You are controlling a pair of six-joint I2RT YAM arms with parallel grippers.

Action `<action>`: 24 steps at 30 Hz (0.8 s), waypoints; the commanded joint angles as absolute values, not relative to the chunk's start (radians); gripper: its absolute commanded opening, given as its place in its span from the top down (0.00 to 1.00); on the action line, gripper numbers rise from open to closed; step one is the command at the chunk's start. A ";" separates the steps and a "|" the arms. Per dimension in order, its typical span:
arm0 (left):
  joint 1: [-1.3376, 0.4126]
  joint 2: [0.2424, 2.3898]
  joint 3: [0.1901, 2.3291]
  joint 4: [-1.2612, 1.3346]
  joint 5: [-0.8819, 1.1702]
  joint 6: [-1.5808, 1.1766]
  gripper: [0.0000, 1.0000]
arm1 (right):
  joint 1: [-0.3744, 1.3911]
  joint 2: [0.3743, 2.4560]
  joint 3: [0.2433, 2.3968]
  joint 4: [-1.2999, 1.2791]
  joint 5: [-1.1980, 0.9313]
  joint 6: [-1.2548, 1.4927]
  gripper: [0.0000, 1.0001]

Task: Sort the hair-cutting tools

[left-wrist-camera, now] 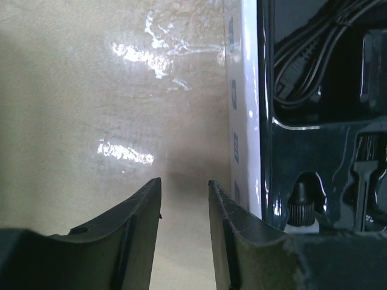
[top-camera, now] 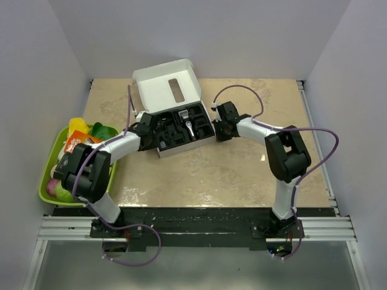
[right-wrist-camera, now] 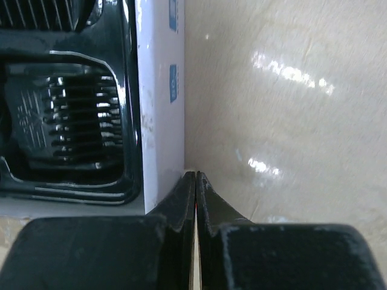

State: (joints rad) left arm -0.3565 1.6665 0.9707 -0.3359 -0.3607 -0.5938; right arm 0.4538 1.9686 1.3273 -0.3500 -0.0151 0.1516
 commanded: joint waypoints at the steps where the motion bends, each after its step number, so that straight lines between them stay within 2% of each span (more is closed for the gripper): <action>1: -0.411 1.605 0.910 -0.242 -0.288 -0.529 0.58 | 0.505 1.876 1.256 -0.270 -0.058 0.176 1.00; 5: -0.419 1.588 0.887 -0.241 -0.291 -0.531 0.56 | 0.512 1.873 1.288 -0.316 -0.002 0.169 1.00; 8: -0.419 1.572 0.896 -0.279 -0.325 -0.538 0.56 | 0.509 1.843 1.308 -0.382 0.156 0.160 1.00; 11: -0.416 1.569 0.916 -0.322 -0.382 -0.551 0.54 | 0.488 1.825 1.330 -0.384 0.218 0.156 1.00; 17: -0.393 1.627 0.974 -0.338 -0.400 -0.546 0.54 | 0.468 1.942 1.463 -0.402 0.154 0.121 1.00; 24: -0.362 1.686 1.003 -0.285 -0.338 -0.503 0.55 | 0.445 2.020 1.499 -0.327 0.003 0.064 1.00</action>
State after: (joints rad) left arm -0.3733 1.6550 0.9623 -0.3561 -0.3763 -0.5285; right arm 0.4553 1.9953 1.4628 -0.3672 0.0998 0.1135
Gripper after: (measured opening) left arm 0.457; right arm 0.007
